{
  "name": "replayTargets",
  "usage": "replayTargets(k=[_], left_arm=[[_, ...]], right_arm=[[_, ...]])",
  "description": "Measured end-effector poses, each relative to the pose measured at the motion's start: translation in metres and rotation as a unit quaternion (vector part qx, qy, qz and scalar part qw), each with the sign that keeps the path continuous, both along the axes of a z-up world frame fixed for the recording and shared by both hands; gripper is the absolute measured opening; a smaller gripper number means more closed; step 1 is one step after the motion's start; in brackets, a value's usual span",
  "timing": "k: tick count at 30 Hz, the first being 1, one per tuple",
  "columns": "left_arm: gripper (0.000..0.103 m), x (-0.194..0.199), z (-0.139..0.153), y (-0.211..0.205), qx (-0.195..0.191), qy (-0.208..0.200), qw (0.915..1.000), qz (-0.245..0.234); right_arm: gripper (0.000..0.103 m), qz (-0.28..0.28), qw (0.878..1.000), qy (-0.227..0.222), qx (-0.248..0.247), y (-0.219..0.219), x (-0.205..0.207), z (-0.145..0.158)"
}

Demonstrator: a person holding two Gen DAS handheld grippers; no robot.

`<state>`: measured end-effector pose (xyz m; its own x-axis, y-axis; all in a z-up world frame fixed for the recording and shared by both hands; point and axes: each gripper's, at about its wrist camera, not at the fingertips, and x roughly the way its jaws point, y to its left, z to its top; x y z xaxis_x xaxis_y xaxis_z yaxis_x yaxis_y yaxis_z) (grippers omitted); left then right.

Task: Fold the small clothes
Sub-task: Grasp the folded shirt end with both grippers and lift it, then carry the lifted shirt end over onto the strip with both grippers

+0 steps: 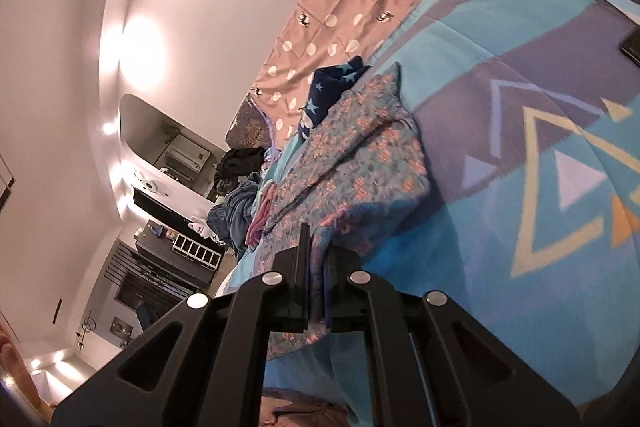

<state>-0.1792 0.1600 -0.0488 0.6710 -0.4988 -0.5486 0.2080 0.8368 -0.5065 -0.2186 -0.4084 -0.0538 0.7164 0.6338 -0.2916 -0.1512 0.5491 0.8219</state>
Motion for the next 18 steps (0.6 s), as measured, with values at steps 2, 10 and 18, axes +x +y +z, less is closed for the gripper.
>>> replayTargets(k=[2, 10, 18], left_arm=[[0.005, 0.006, 0.004, -0.002, 0.006, -0.006, 1.0000, 0.001], [0.006, 0.050, 0.025, -0.004, 0.000, -0.019, 0.9997, 0.012], [0.006, 0.096, 0.052, -0.003, -0.007, -0.034, 0.9992, 0.021]], right_arm=[[0.005, -0.002, 1.000, -0.008, -0.008, 0.003, 0.009, 0.005], [0.005, -0.009, 0.999, -0.020, -0.024, 0.006, 0.061, 0.019], [0.005, -0.020, 0.999, -0.029, -0.033, 0.004, 0.114, 0.036]])
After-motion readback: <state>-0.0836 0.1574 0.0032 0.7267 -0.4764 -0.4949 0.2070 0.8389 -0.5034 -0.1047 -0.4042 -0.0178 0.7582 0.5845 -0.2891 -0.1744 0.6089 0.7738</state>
